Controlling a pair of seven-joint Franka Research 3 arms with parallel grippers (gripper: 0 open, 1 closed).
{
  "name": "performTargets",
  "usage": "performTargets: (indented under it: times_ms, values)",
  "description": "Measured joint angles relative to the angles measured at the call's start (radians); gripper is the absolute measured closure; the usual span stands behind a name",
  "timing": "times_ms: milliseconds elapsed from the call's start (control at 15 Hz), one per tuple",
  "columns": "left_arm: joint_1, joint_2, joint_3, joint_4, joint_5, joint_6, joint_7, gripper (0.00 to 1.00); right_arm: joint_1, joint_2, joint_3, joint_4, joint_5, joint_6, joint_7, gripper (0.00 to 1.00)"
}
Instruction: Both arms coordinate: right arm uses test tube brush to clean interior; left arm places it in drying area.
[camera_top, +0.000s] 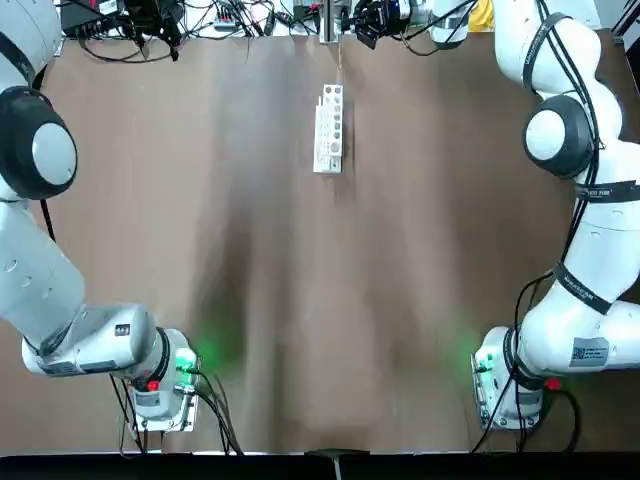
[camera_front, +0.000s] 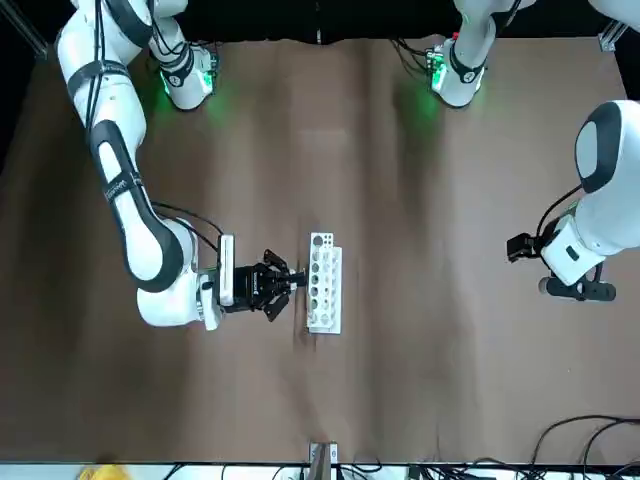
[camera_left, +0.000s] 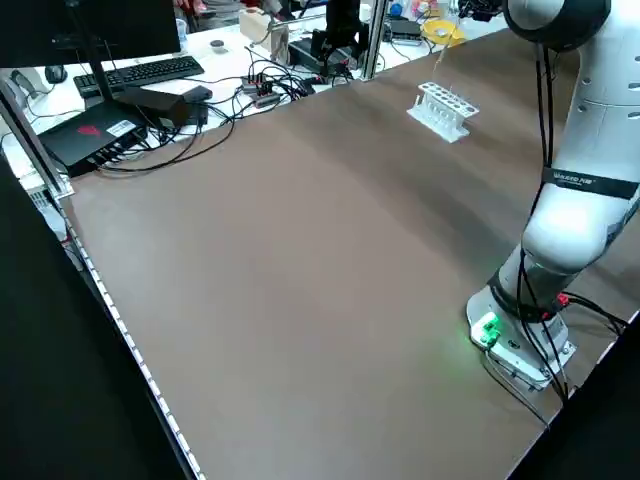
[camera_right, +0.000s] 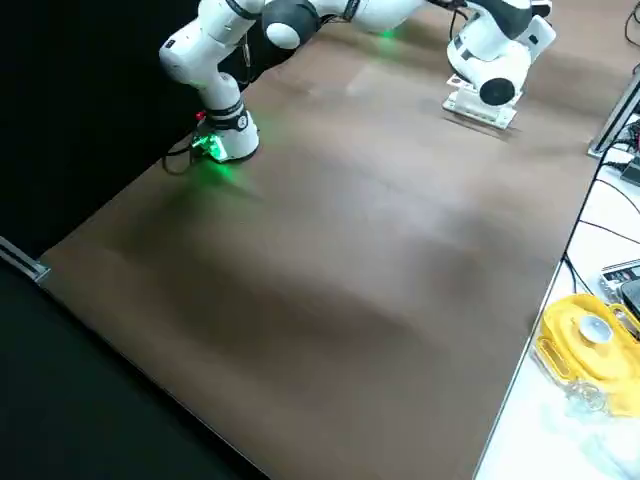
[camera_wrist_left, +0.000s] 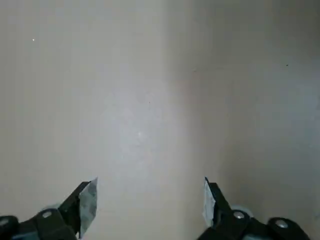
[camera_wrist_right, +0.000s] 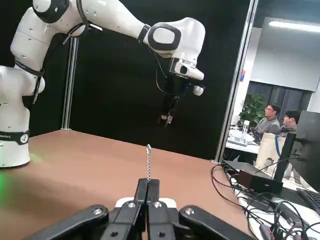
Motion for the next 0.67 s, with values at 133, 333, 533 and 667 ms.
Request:
performTargets:
  times_ms: [133, 333, 533, 667]
  values:
    - [0.0, 0.0, 0.0, 0.0, 0.0, 0.0, 0.0, 0.0, 0.0, 0.0, -0.002, 0.0, 0.0, 0.0, 0.0, 0.97]
    - [0.0, 0.0, 0.0, 0.0, 0.0, 0.0, 0.0, 0.0, 0.0, 0.0, -0.003, 0.0, 0.0, 0.011, -0.001, 0.97]
    - [0.0, 0.0, 0.0, 0.0, 0.0, 0.0, 0.0, 0.0, 0.002, 0.0, -0.003, 0.0, 0.0, 0.021, -0.001, 0.97]
    - [0.0, 0.0, 0.0, 0.0, 0.0, 0.0, 0.0, 0.0, 0.004, 0.0, -0.003, -0.001, 0.0, 0.021, -0.001, 0.97]
